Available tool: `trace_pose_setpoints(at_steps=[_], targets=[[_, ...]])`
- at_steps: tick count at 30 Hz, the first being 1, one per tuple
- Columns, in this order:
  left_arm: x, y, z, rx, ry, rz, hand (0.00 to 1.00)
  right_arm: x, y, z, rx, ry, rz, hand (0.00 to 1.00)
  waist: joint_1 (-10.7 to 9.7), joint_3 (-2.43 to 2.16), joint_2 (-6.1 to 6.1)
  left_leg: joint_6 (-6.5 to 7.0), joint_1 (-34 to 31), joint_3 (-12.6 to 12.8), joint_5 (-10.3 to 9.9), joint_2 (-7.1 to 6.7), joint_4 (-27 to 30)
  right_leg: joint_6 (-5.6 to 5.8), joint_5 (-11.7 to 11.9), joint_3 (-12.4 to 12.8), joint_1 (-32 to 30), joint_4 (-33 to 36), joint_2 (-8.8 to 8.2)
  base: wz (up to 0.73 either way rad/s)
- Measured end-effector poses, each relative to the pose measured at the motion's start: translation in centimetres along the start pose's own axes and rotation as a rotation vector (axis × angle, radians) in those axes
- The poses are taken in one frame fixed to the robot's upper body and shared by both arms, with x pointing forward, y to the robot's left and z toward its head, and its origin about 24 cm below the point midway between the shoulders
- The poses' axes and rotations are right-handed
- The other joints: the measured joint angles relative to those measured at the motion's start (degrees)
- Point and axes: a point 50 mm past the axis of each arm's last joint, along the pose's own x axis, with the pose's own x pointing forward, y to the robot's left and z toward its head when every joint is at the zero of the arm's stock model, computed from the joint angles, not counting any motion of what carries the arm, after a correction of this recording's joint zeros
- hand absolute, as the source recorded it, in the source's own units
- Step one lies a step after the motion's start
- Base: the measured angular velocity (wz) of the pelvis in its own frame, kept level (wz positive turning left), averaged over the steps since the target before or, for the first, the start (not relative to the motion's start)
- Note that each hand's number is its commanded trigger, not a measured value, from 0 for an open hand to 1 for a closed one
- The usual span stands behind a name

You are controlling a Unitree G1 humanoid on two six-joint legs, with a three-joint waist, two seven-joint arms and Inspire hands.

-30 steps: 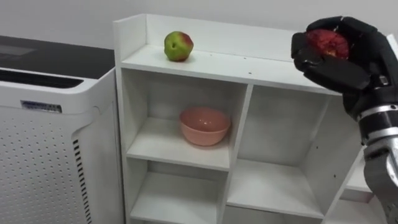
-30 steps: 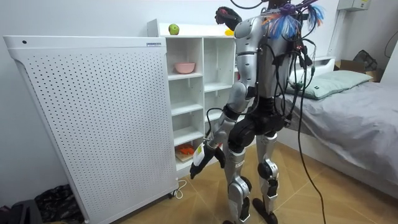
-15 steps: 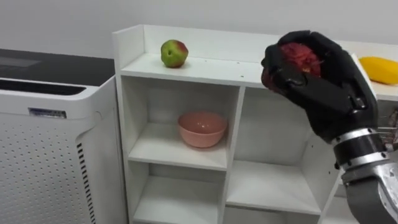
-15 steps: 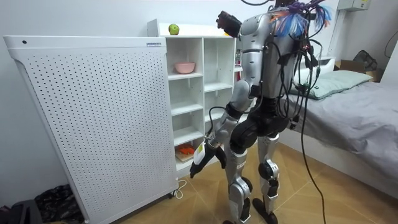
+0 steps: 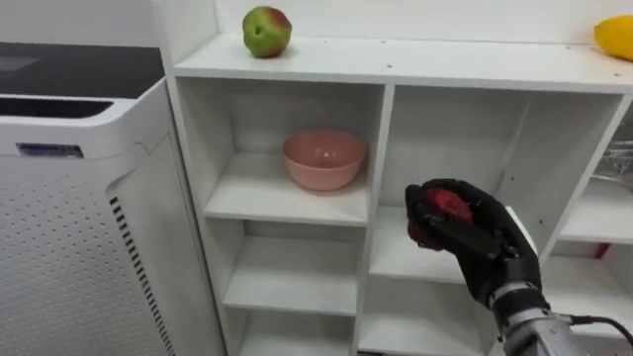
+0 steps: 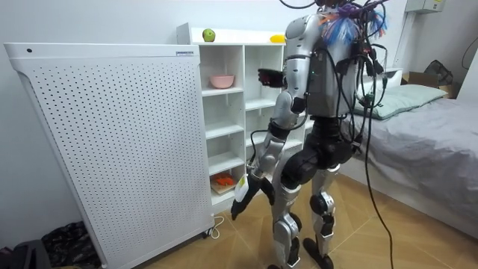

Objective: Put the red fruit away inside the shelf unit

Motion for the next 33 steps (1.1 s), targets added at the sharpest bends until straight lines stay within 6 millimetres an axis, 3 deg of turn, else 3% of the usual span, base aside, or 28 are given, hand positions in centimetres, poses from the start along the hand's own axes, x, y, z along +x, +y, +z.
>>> trace_pose_setpoints(at_steps=[3,5,8,13,21,26,28,33], targets=[[0.1,0.0,0.9,0.027,-0.029,0.011,0.0,-0.2,-0.6,-1.7,0.023,0.069,-0.045,1.0,0.01,0.63,-0.02,1.02,-4.77,-0.05,-0.72,-0.51,3.31,-0.44,-1.83,0.47,-5.18,4.75,-1.42,0.09],[0.2,0.0,1.3,0.014,-0.037,0.01,0.0,-0.3,-1.0,-2.8,0.024,0.111,-0.064,1.0,0.11,0.78,-0.06,1.15,-7.99,-0.01,-1.11,-0.83,5.2,-0.38,-3.01,1.15,-8.82,7.45,-1.68,0.09],[0.2,0.0,1.4,-0.001,-0.037,0.01,0.0,-0.7,-0.9,-4.4,0.073,0.17,-0.095,1.0,0.38,0.99,0.1,1.19,-11.82,0.0,-1.09,-1.08,7.46,-0.67,-3.32,1.61,-13.16,10.54,-2.18,0.01],[0.1,-0.2,1.9,-0.032,-0.051,0.023,0.0,-0.9,-0.8,-5.2,0.21,0.194,-0.153,1.0,0.3,1.48,0.83,1.21,-17.46,-0.19,-1.09,-1.2,11.24,-1.19,-3.88,1.7,-18.76,14.55,-2.85,0.03],[0.0,-0.4,2.3,-0.053,-0.063,0.034,0.0,-1.8,-2.9,-7.8,0.54,0.305,-0.337,1.0,1.14,1.47,1.1,1.43,-26.94,0.09,-1.28,-1.37,16.51,-1.47,-4.76,2.65,-28.82,20.73,-3.81,0.01],[0.0,-0.3,2.9,-0.056,-0.081,0.044,0.0,-1.1,-3.7,-7.6,0.666,0.306,-0.4,1.0,2.61,1.44,1.17,1.34,-31.72,0.0,-1.26,-1.82,18.97,-2.31,-5.34,2.74,-34.02,24.43,-4.86,0.08],[0.0,-0.3,3.1,-0.059,-0.089,0.045,0.0,-0.6,-4.1,-7.2,0.71,0.296,-0.423,1.0,3.25,1.43,1.19,0.93,-32.77,-0.33,-1.08,-1.77,19.08,-2.15,-5.59,2.17,-34.81,24.62,-5.28,0.13],[-0.2,-0.3,3.5,-0.12,-0.105,0.044,0.0,0.8,-5.3,-5.5,0.826,0.242,-0.468,1.0,4.53,1.4,1.04,0.54,-36.2,-1.79,-0.48,-1.81,19.97,-2.66,-5.6,0.66,-37.25,25.25,-5.54,0.13]])
